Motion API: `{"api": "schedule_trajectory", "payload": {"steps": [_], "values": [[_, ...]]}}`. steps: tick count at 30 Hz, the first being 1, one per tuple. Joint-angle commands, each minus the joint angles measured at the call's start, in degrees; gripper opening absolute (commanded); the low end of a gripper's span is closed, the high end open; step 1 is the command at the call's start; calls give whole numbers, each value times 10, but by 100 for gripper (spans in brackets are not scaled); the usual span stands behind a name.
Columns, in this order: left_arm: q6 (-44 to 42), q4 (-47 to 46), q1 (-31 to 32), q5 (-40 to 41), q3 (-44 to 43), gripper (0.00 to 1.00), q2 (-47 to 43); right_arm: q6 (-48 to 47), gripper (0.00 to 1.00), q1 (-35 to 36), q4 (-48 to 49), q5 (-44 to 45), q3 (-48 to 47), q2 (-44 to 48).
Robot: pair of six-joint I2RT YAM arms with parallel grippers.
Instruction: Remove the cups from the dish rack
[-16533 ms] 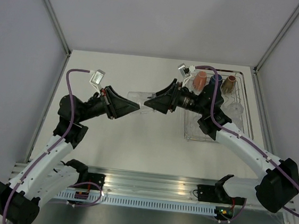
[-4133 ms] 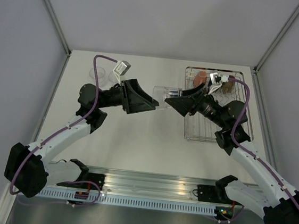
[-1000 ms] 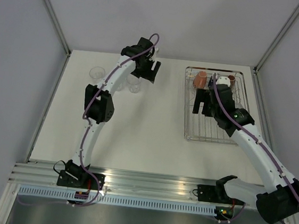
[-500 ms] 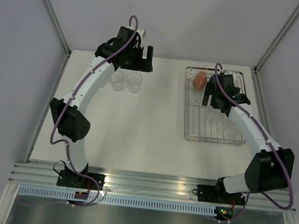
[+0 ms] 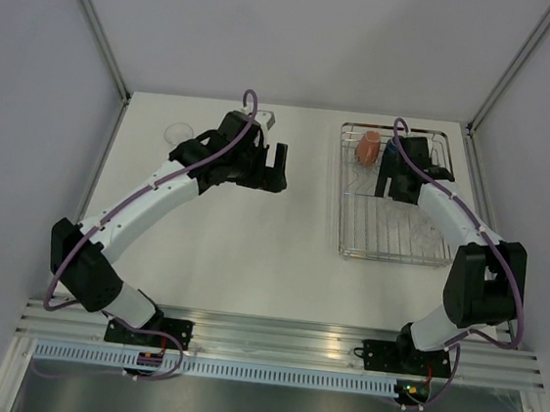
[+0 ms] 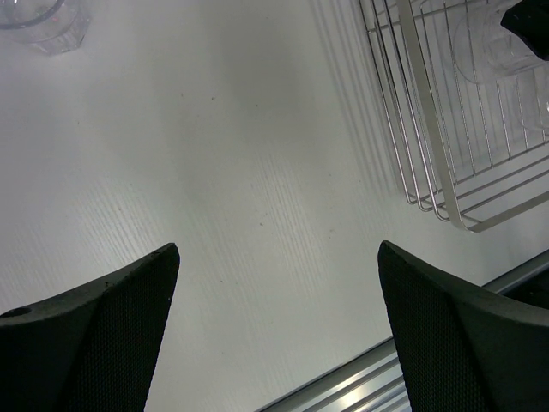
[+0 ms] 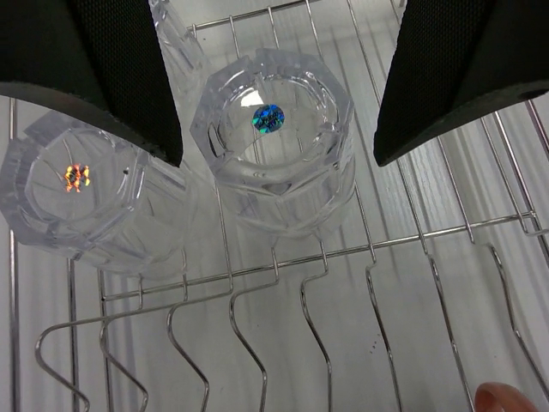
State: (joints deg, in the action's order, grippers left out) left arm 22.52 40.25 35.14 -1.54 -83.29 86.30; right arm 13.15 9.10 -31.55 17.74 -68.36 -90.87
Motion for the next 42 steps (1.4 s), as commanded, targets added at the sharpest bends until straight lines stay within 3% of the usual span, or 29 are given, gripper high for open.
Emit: {"api": "schedule_trajectory", "payload": {"steps": [1, 13, 16, 17, 20, 22, 32, 39, 42], "values": [[21, -33, 5, 14, 22, 99, -53, -2, 94, -10, 21, -39, -3, -12], [12, -32, 11, 13, 78, 99, -134, 11, 79, -12, 20, -48, 10, -19], [9, -32, 11, 13, 87, 100, -143, 10, 67, -13, 23, -60, 16, -17], [10, -32, 11, 8, 88, 99, -148, 11, 56, -13, 22, -60, 16, -12], [15, -34, 11, 7, 95, 99, -155, 10, 40, -12, 20, -66, 15, 7], [18, -41, 11, 5, 100, 99, -157, 12, 34, -12, 18, -71, 12, 31], [45, -141, 11, -71, 149, 99, -160, 26, 29, -11, -6, -116, -1, 114], [91, -287, 9, -232, 193, 99, -151, 47, 29, 0, 28, -269, 12, 198], [123, -357, 4, -292, 210, 99, -151, 78, 29, 4, 95, -366, 44, 237]]}}
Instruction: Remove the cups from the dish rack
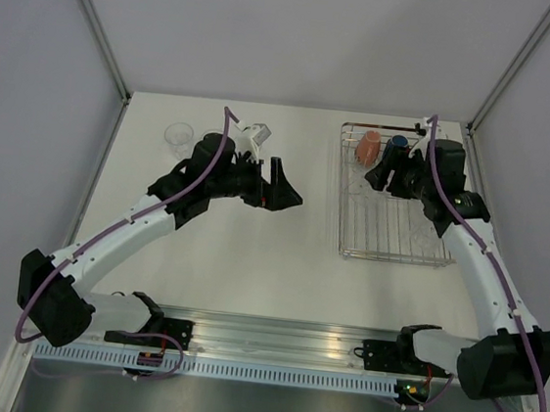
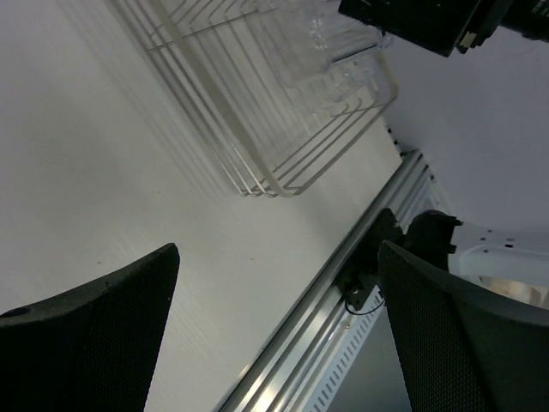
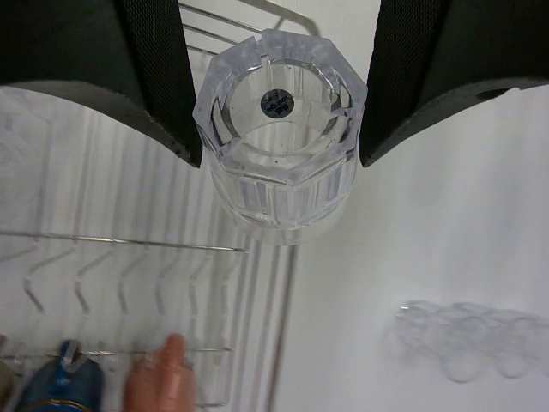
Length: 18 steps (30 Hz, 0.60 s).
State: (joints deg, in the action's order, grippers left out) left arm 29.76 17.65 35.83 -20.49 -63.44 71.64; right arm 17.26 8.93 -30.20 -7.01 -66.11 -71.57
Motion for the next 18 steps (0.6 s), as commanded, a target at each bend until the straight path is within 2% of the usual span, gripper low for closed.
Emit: {"api": "schedule_trajectory", "payload": {"steps": [1, 5, 6, 13, 15, 18], "values": [[70, -153, -7, -118, 17, 99, -4, 49, 29, 7, 101, -170, 32, 62], [109, -221, -12, -153, 37, 99, -9, 116, 27, 21, 215, -265, 84, 105], [112, -227, -12, -151, 41, 99, -12, 142, 26, 26, 270, -276, 108, 121], [158, -327, -13, -182, 84, 99, -37, 268, 26, 59, 487, -340, 190, 160], [170, -378, -13, -199, 100, 99, -40, 301, 26, 65, 560, -357, 210, 159], [207, -452, -13, -234, 118, 98, -41, 341, 26, 82, 616, -361, 222, 151]]}}
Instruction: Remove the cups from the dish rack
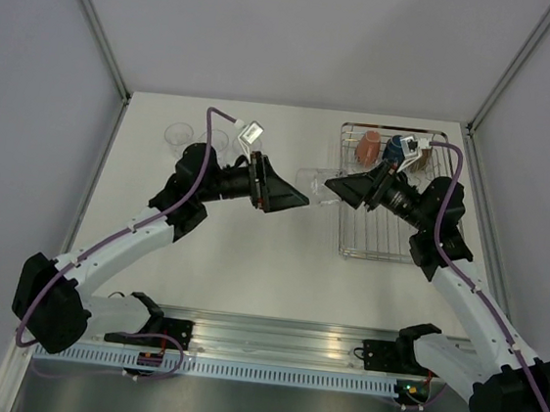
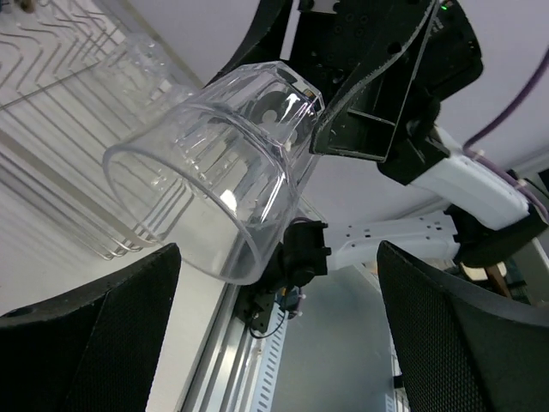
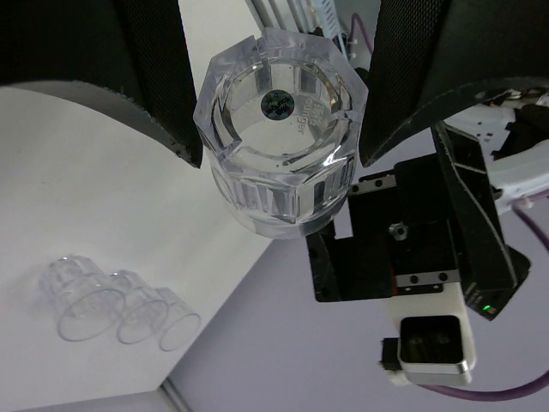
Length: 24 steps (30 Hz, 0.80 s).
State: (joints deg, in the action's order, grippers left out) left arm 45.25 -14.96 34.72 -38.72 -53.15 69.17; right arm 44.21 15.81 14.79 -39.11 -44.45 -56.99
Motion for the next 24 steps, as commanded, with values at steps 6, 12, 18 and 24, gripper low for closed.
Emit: {"api": "schedule_trajectory", "payload": {"steps": [6, 12, 18, 24], "values": [[86, -199, -2, -71, 28, 73, -28, 90, 26, 55, 218, -26, 9, -4], [92, -240, -2, -67, 43, 26, -53, 135, 26, 74, 292, -20, 18, -22], [86, -239, -2, -71, 42, 2, -55, 153, 33, 91, 341, -16, 17, -46], [-30, -80, -2, -8, 18, 2, -86, 45, 98, 84, 171, 68, 1, -20]]}}
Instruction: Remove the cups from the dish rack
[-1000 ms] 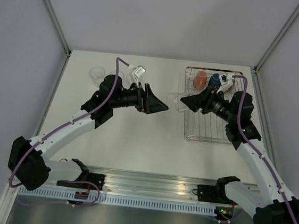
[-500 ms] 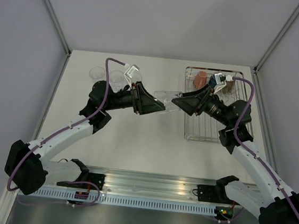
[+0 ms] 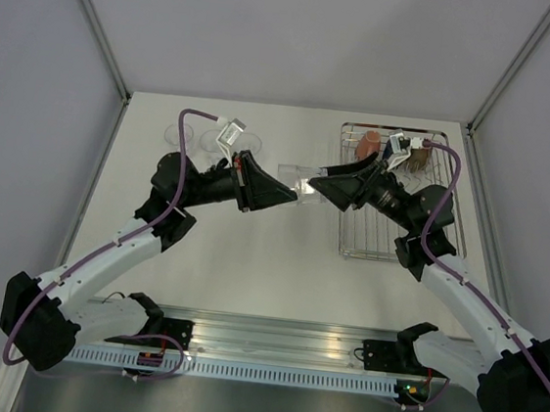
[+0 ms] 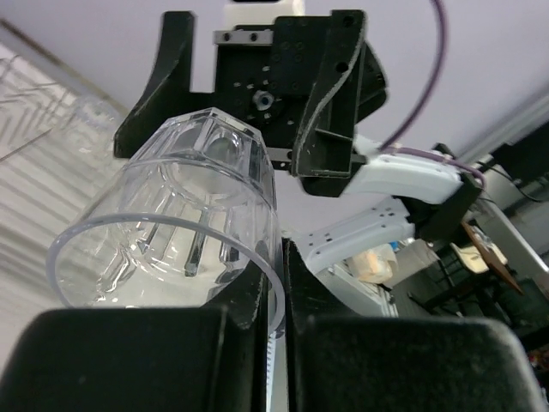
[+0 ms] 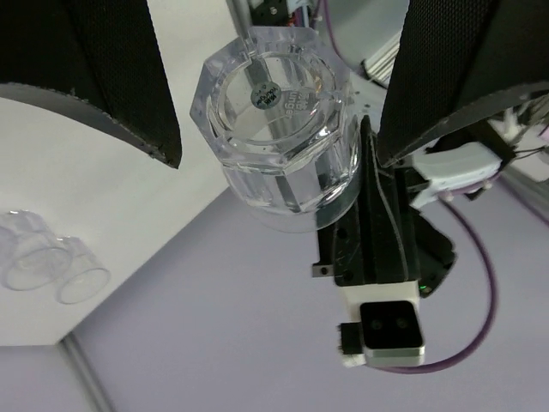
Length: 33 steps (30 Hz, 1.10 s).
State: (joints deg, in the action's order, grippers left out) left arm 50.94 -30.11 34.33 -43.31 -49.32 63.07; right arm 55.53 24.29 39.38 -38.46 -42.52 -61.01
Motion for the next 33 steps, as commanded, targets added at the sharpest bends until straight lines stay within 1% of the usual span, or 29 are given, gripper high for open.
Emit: {"api": "schedule_trajectory", "payload": {"steps": [1, 2, 3, 4, 5, 6, 7, 8, 9, 10, 11, 12, 14, 15, 17, 18, 20, 21, 24, 27, 28, 29, 33], "values": [[-108, 105, 2, 71, -31, 2, -31, -114, 98, -4, -116, 79, -36, 23], [-126, 156, 1, 88, -38, 2, -33, -134, 98, -6, -181, 92, -43, 28], [-164, 192, 0, 129, -45, 2, -34, -148, 98, -13, -201, 101, -49, 30], [-181, 222, 0, 151, -63, 2, -31, -169, 98, -20, -220, 117, -56, 34], [-212, 281, 0, 174, -72, 2, -29, -178, 98, -28, -268, 135, -63, 39], [-224, 311, 0, 237, -81, 2, -26, -190, 98, -41, -296, 153, -69, 42], [-235, 337, 0, 268, -96, 2, -20, -204, 98, -46, -329, 225, -85, 46], [-256, 388, 0, 298, -104, 2, -15, -223, 98, -46, -390, 259, -93, 50], [-263, 412, 0, 364, -115, 2, -10, -230, 98, -47, -418, 287, -99, 50], [-269, 441, -1, 398, -137, 2, -4, -235, 98, -47, -438, 329, -108, 51], [-276, 464, -2, 428, -148, 2, 14, -246, 98, -48, -466, 338, -112, 49], [-277, 514, -7, 493, -160, 2, 23, -251, 98, -48, -474, 340, -114, 49], [-276, 559, -21, 537, -195, 2, 49, -256, 98, -48, -487, 335, -113, 45], [-273, 580, -40, 569, -204, 2, 71, -263, 98, -48, -490, 333, -112, 44], [-271, 616, -64, 593, -220, 2, 89, -267, 98, -48, -499, 330, -107, 43], [-269, 627, -98, 593, -224, 2, 109, -269, 98, -48, -499, 333, -105, 44], [-264, 651, -138, 575, -237, 2, 129, -272, 98, -48, -500, 341, -93, 47], [-266, 655, -172, 557, -240, 2, 148, -275, 98, -48, -503, 344, -92, 48], [-274, 686, -222, 553, -268, 2, 189, -285, 98, -48, -514, 347, -86, 47], [-277, 710, -260, 532, -302, 3, 257, -302, 98, -48, -524, 350, -82, 46], [-279, 718, -269, 528, -327, 3, 292, -310, 98, -48, -528, 362, -78, 48], [-284, 743, -283, 528, -341, 3, 314, -320, 98, -47, -540, 371, -78, 48], [-297, 783, -306, 528, -398, 3, 394, -329, 98, -48, -561, 381, -74, 53]]}}
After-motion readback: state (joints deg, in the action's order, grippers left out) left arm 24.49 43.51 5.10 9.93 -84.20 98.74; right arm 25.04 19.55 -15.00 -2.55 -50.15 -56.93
